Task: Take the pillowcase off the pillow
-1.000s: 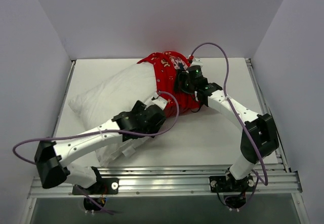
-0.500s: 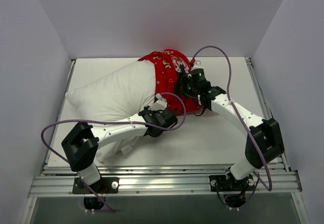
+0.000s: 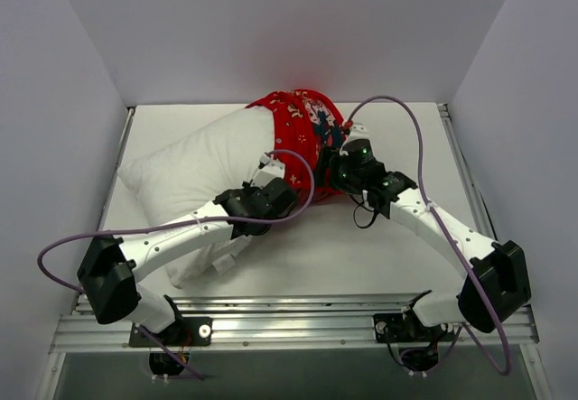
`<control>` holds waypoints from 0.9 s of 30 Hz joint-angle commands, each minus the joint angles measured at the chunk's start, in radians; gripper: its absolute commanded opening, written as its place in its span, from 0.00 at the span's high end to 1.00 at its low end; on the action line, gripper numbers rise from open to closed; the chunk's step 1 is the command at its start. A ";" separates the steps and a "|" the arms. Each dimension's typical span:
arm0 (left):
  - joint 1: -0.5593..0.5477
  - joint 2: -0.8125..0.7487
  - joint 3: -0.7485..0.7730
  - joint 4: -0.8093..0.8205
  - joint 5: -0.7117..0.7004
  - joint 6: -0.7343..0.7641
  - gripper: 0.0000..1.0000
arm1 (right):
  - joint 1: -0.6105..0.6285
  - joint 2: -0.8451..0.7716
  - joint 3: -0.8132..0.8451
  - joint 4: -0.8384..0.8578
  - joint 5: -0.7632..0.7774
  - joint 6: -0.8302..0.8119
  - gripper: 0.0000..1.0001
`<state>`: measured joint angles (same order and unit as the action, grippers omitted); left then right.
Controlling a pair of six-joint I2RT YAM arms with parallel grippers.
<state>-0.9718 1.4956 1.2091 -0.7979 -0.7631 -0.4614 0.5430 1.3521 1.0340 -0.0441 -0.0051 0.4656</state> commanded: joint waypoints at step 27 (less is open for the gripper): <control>0.435 -0.290 0.271 -0.139 -0.037 0.335 0.98 | -0.538 0.203 0.303 -0.088 0.215 0.288 1.00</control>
<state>-0.6498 1.3125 1.3735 -0.8154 -0.5323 -0.2485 0.1158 1.5417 1.2209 -0.1028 -0.0795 0.7383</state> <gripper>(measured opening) 0.053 0.067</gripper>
